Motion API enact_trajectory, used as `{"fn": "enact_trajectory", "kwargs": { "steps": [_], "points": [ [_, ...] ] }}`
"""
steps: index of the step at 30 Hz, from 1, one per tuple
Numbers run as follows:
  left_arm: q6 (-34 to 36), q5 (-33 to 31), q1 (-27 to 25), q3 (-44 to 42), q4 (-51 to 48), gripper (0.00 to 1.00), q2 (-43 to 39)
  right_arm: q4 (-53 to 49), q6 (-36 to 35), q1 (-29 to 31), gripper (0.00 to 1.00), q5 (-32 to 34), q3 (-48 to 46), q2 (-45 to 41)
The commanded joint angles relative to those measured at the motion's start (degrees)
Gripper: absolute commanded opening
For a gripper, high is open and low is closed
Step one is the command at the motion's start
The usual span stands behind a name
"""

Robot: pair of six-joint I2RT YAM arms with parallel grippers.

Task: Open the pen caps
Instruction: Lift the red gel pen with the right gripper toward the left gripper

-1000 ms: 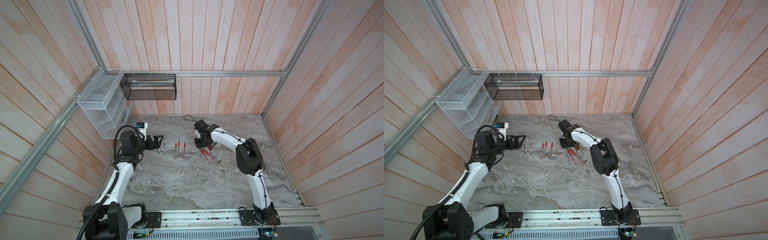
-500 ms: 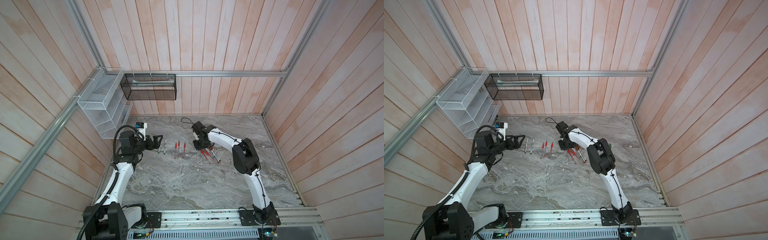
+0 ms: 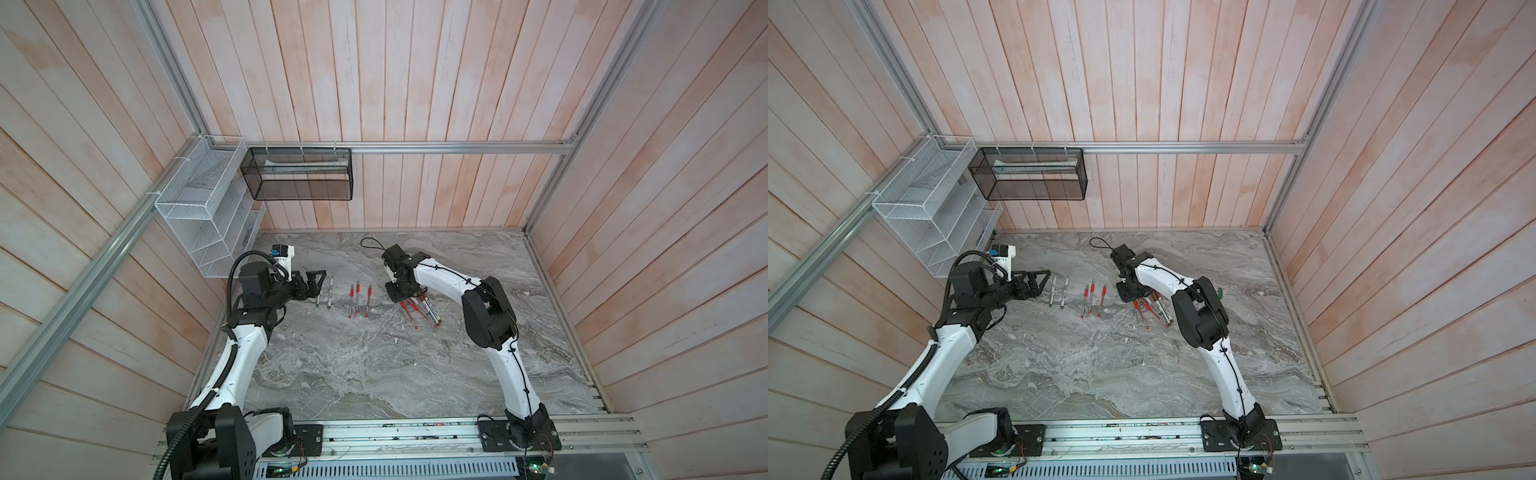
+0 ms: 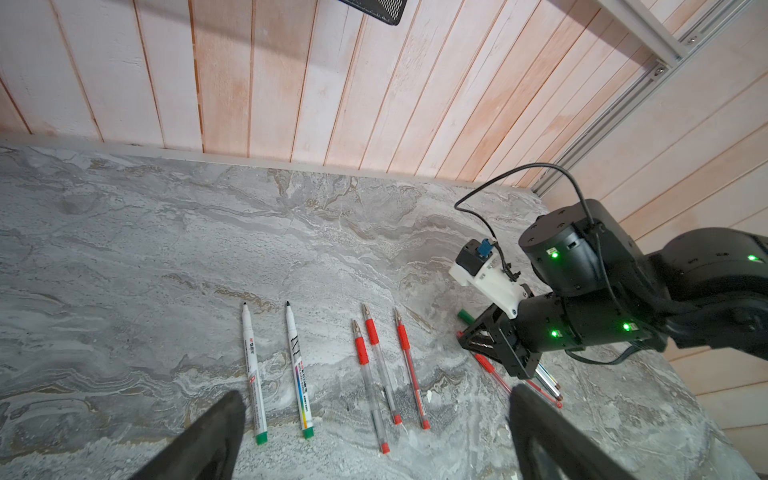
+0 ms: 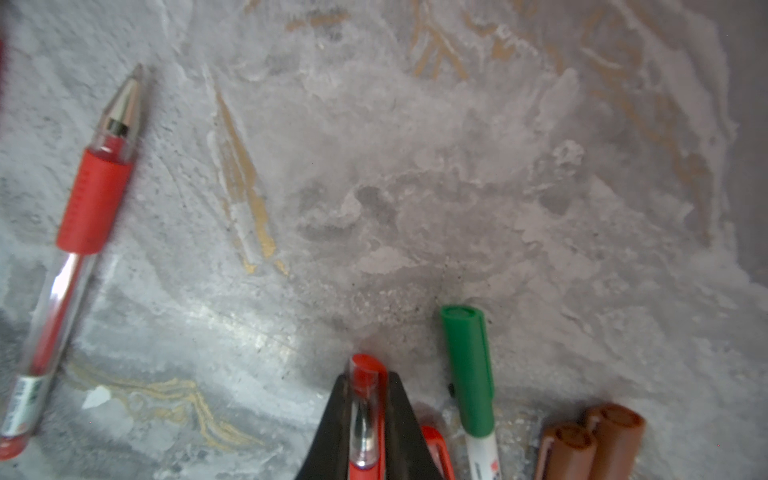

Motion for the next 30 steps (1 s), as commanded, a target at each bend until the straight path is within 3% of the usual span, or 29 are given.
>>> {"fn": "enact_trajectory", "kwargs": {
  "steps": [1,12,21,25,30],
  "points": [
    [-0.1,0.5,0.5,0.8,0.7,1.0,0.4,-2.4,-0.7,0.0,0.08,1.1,-0.1,2.5],
    [-1.1,2.3,0.4,-0.2,2.7,1.0,0.3,-0.3,1.3,-2.4,0.05,-6.1,1.6,-5.3],
    [-4.3,12.7,-0.9,-1.1,6.5,1.0,1.1,11.3,7.7,-4.1,0.04,-18.6,-2.5,-16.8],
    [-7.7,21.4,-4.3,-2.3,12.0,0.99,2.3,22.6,12.3,-4.9,0.03,-24.5,-9.6,-23.6],
    [-19.5,30.4,-8.2,-3.4,22.5,0.96,5.1,47.9,26.6,-6.7,0.03,-30.8,-27.8,-34.4]
  ]
}}
